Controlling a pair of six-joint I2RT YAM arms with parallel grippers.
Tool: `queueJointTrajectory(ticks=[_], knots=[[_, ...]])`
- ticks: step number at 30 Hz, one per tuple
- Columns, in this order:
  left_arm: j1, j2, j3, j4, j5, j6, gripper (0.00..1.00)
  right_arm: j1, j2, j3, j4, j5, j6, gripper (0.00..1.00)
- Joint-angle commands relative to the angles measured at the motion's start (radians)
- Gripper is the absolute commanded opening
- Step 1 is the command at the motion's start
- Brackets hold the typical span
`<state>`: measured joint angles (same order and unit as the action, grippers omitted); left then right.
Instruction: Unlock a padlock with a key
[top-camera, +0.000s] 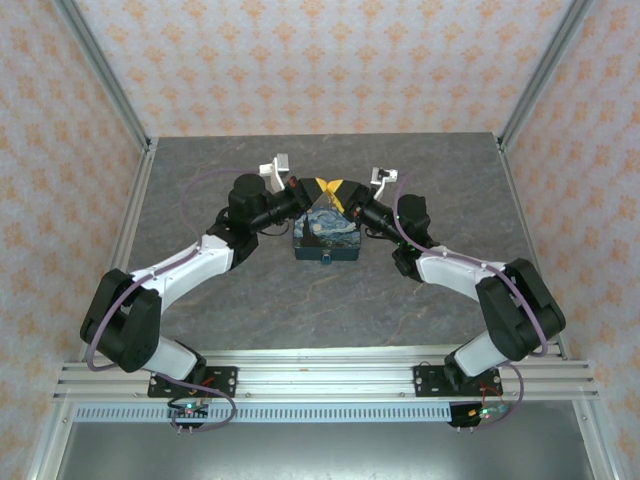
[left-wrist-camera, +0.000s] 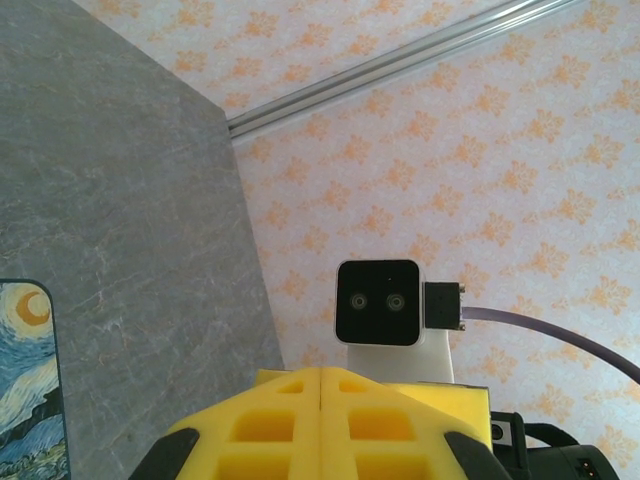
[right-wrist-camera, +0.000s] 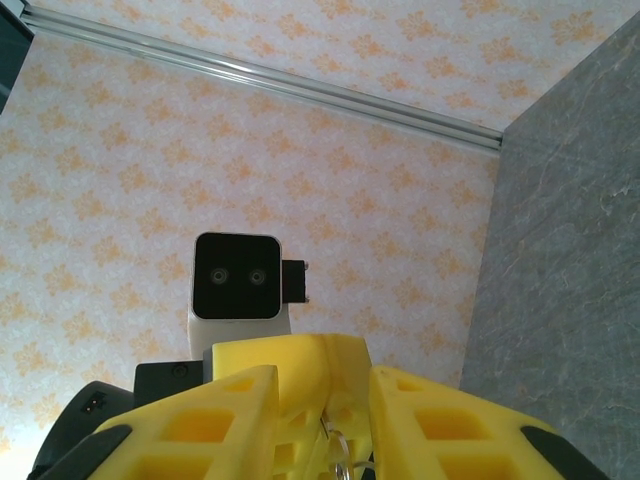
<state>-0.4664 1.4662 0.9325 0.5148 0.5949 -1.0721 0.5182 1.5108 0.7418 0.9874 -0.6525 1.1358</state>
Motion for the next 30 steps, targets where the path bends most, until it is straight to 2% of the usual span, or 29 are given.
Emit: queueJointTrajectory(ticks=[1,25,26,28,30], knots=[[-0.002,0.014,0.043,-0.005,0.021,0.032,0.0,0.002,0.007,0.019,0.022,-0.031,-0.024,0.28],[-0.003,0.026,0.046,0.014,-0.013,0.013,0.0,0.002,0.027,-0.048,0.072,-0.023,-0.003,0.28],[-0.003,0.026,0.043,0.016,-0.014,0.012,0.0,0.002,0.028,-0.048,0.072,-0.022,-0.002,0.29],[-0.003,0.024,0.042,0.015,-0.015,0.014,0.0,0.002,0.027,-0.055,0.068,-0.014,-0.003,0.4],[-0.002,0.023,0.04,0.014,-0.017,0.014,0.0,0.002,0.028,-0.062,0.073,-0.012,-0.003,0.41]])
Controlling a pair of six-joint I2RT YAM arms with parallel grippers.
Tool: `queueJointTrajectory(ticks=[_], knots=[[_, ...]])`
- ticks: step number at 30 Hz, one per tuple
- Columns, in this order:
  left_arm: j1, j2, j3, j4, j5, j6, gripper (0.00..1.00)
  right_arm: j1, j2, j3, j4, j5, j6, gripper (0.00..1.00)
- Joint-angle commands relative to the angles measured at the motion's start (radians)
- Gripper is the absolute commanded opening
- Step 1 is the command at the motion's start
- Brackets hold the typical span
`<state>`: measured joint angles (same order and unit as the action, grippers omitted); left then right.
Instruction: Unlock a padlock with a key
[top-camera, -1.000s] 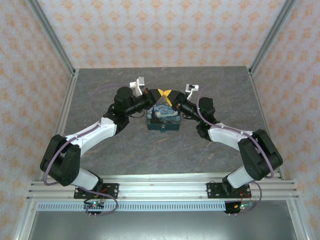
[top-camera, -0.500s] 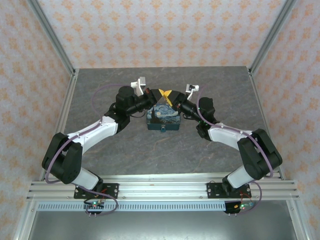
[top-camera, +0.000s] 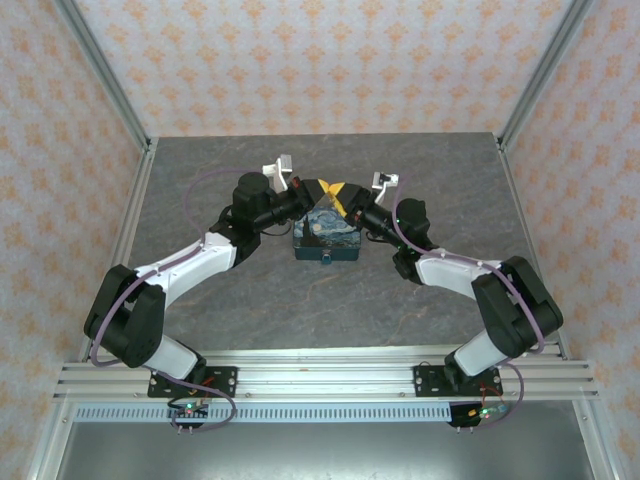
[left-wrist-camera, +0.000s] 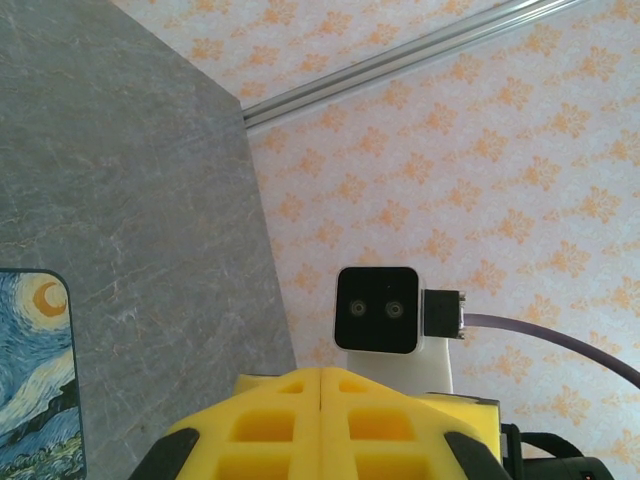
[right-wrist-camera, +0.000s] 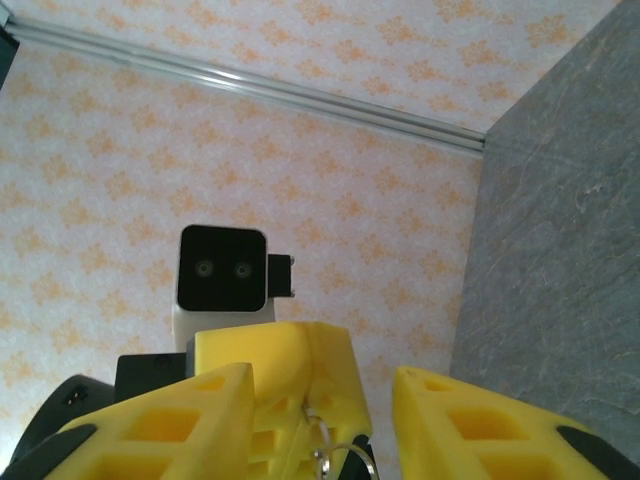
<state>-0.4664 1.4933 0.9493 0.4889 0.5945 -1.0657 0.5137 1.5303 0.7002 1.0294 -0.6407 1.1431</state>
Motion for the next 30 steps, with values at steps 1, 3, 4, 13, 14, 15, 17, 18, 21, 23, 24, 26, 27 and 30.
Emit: queueJointTrajectory(ticks=[1,3,4,13,14,15,17,18,21,23,24,26,27,30], knots=[[-0.003,-0.005,0.024,0.04,-0.018,0.007,0.0,0.006,0.01,-0.023,0.036,-0.023,-0.007,0.38],[-0.002,-0.005,0.022,0.039,-0.019,0.007,0.0,0.005,0.01,-0.028,0.046,-0.022,-0.002,0.33],[-0.003,-0.005,0.021,0.039,-0.019,0.007,0.0,0.005,0.01,-0.03,0.047,-0.022,-0.003,0.31],[-0.003,-0.002,0.017,0.033,-0.025,0.009,0.0,0.006,0.003,-0.033,0.07,-0.031,0.006,0.27],[-0.002,-0.002,0.017,0.034,-0.027,0.009,0.0,0.006,0.003,-0.033,0.069,-0.03,0.005,0.26],[-0.003,-0.002,0.017,0.034,-0.026,0.007,0.0,0.005,0.003,-0.033,0.069,-0.027,0.006,0.26],[-0.003,-0.002,0.016,0.036,-0.025,0.007,0.0,0.006,0.005,-0.03,0.07,-0.027,0.007,0.25],[-0.002,-0.002,0.014,0.036,-0.025,0.006,0.0,0.005,0.008,-0.027,0.072,-0.025,0.009,0.25],[-0.002,-0.002,0.014,0.036,-0.024,0.006,0.0,0.006,0.011,-0.015,0.073,-0.027,0.013,0.24],[-0.003,-0.002,0.012,0.039,-0.025,0.006,0.0,0.005,0.015,-0.006,0.074,-0.027,0.015,0.23],[-0.004,-0.002,0.01,0.039,-0.026,0.006,0.0,0.005,0.016,-0.001,0.074,-0.027,0.017,0.22],[-0.005,-0.002,0.008,0.043,-0.028,0.004,0.0,0.005,0.022,0.008,0.074,-0.026,0.021,0.21],[-0.006,0.001,0.007,0.045,-0.028,0.003,0.0,0.006,0.023,0.011,0.076,-0.026,0.023,0.2],[-0.007,0.002,0.005,0.05,-0.032,0.001,0.0,0.006,0.029,0.019,0.081,-0.025,0.03,0.19]])
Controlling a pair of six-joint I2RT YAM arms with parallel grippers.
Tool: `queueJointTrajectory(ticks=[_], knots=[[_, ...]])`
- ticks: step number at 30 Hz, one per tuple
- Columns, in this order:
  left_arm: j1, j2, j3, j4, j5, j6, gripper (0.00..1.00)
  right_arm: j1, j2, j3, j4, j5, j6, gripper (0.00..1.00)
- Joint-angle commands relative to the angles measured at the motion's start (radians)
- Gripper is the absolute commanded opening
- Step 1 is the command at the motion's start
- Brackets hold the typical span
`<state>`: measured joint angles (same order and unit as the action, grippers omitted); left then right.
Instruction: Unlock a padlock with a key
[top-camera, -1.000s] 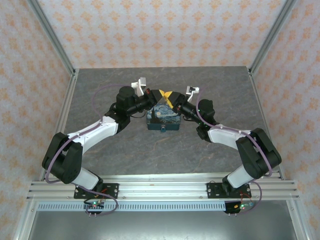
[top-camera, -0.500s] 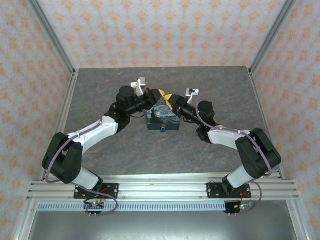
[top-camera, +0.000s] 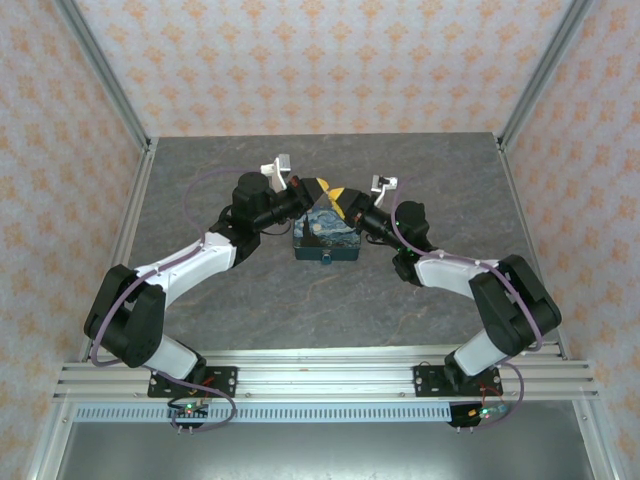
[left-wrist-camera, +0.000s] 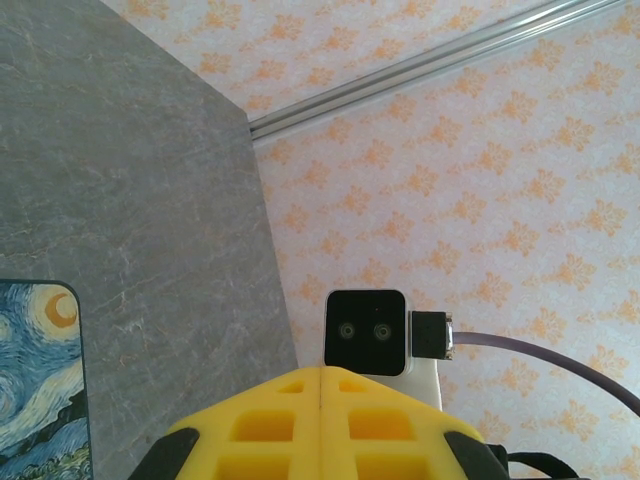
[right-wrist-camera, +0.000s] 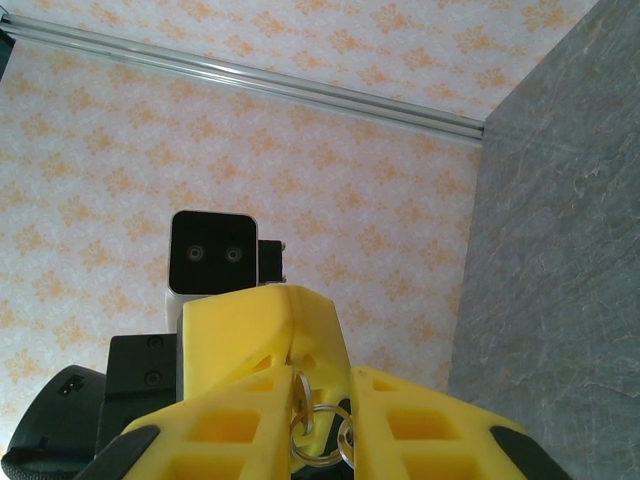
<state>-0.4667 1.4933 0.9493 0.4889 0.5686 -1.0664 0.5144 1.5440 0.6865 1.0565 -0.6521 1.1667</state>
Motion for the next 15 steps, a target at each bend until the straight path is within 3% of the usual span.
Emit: queueJointTrajectory(ticks=[1,11,15], knots=[[-0.009,0.002,0.005,0.051,-0.007,0.002,0.0,0.006,0.018,0.035,0.056,-0.012,0.009,0.19],[-0.013,0.015,0.005,0.059,-0.006,-0.002,0.0,0.006,0.028,0.05,0.068,-0.011,0.022,0.21],[-0.016,0.016,0.003,0.062,-0.007,-0.004,0.0,0.006,0.033,0.05,0.066,-0.009,0.024,0.16]])
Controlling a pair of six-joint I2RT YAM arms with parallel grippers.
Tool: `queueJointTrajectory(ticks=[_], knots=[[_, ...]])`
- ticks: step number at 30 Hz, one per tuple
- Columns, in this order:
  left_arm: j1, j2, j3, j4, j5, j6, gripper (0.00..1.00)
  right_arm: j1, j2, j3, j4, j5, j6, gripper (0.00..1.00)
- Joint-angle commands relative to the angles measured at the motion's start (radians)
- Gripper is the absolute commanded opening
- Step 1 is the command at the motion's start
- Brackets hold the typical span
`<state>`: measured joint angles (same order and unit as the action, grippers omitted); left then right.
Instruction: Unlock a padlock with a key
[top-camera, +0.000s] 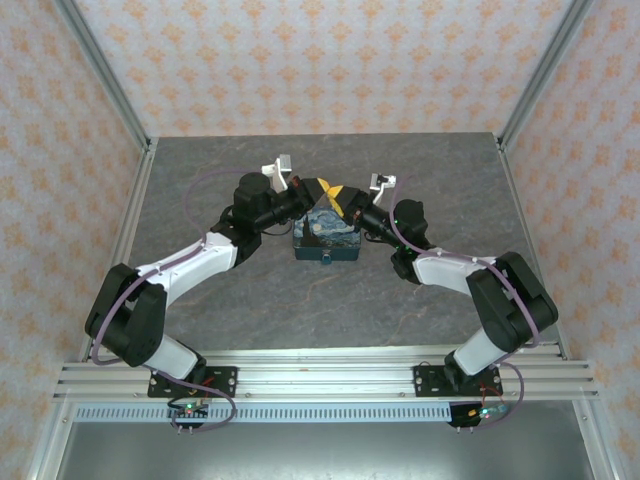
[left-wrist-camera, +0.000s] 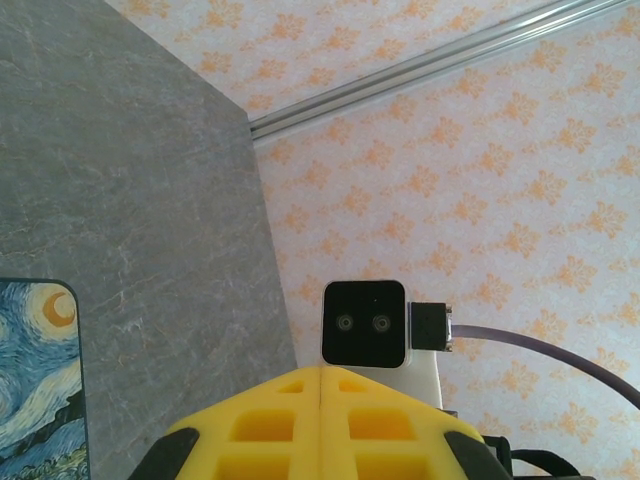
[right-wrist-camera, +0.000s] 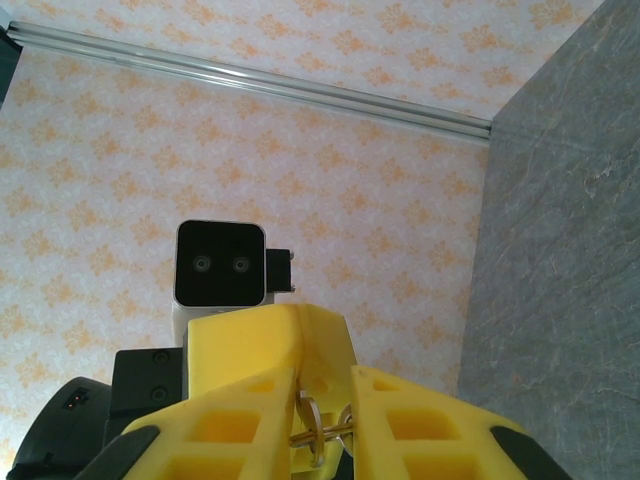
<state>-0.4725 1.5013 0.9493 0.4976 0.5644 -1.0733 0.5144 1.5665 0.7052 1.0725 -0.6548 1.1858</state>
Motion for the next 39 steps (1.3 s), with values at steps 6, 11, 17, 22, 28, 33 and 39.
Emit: queueJointTrajectory(ticks=[6,11,17,22,28,33,39], knots=[[-0.01,0.002,0.002,0.048,-0.01,0.005,0.0,0.006,0.009,0.017,0.051,0.002,0.001,0.0],[-0.01,-0.017,0.0,0.027,-0.026,0.016,0.0,0.003,0.002,-0.005,0.046,0.009,-0.005,0.0],[-0.01,-0.039,-0.008,0.019,-0.039,0.016,0.0,0.001,-0.001,-0.016,0.045,0.015,-0.005,0.0],[-0.01,-0.054,-0.017,0.014,-0.057,0.018,0.0,0.001,-0.004,-0.017,0.039,0.012,-0.007,0.27],[-0.01,-0.056,-0.017,0.013,-0.057,0.019,0.0,-0.011,-0.037,-0.03,0.013,0.039,-0.022,0.44],[-0.01,-0.053,-0.018,0.013,-0.051,0.019,0.0,-0.016,-0.087,-0.02,-0.061,0.057,-0.084,0.42],[-0.01,-0.055,-0.021,0.013,-0.051,0.019,0.0,-0.023,-0.162,0.025,-0.238,0.065,-0.21,0.42]])
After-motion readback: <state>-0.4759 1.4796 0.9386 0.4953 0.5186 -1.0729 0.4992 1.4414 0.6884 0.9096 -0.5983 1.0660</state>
